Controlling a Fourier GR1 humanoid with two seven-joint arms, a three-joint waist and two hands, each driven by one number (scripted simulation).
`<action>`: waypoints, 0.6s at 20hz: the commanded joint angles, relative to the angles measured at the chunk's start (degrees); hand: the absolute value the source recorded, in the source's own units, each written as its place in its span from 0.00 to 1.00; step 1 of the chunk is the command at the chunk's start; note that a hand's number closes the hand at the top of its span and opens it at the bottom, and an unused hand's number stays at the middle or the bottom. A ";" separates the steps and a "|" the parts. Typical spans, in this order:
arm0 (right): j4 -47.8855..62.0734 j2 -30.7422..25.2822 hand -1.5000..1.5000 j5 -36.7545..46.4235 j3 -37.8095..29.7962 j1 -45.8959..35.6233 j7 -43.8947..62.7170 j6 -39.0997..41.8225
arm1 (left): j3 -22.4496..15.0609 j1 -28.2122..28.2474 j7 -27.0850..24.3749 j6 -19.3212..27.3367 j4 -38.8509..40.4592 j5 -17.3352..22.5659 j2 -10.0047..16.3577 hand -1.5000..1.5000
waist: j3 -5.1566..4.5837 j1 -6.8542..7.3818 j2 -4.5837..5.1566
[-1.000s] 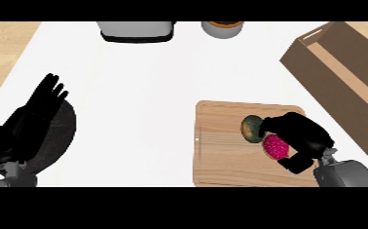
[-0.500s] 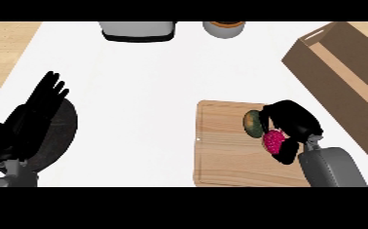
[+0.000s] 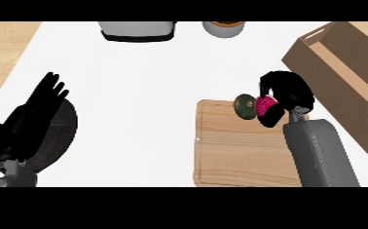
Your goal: Pick the cupcake from the cutting board and place it in the cardboard box
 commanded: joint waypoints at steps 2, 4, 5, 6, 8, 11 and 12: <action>-8.34 -0.81 1.00 -0.94 -0.47 -1.65 1.42 0.45 | 1.15 1.36 0.75 -0.42 -2.29 1.28 0.34 0.50 | 0.00 -0.38 -0.21; -15.29 2.42 1.00 -0.21 1.82 -4.65 5.91 3.14 | -0.46 -0.71 1.06 0.73 -0.52 -0.51 -0.42 0.50 | -0.03 -0.90 -0.38; -18.06 1.24 1.00 -0.85 0.19 -6.02 6.88 4.55 | -2.16 1.39 1.75 3.24 -3.02 -2.38 -2.77 0.50 | -0.02 -0.91 -0.54; -21.93 0.34 1.00 -0.86 -0.01 -3.34 6.71 4.13 | -2.31 1.09 -1.11 3.59 -1.54 -3.92 -3.15 0.50 | -0.02 -1.37 -0.48; -26.41 2.22 1.00 -0.71 0.19 -4.64 10.41 5.48 | -0.97 2.53 0.93 0.78 -4.21 -0.95 -1.02 0.50 | -0.01 -0.74 -0.49; -30.93 -0.35 1.00 -0.41 -3.98 -6.97 13.35 5.69 | 1.49 -0.01 0.19 -0.37 -0.28 0.79 0.64 0.50 | -0.02 -1.04 -0.33; -31.29 -0.96 1.00 0.72 -4.03 -6.11 13.79 4.45 | 0.26 0.73 -0.67 0.28 0.59 -1.07 -0.29 0.50 | -0.01 -0.90 -0.22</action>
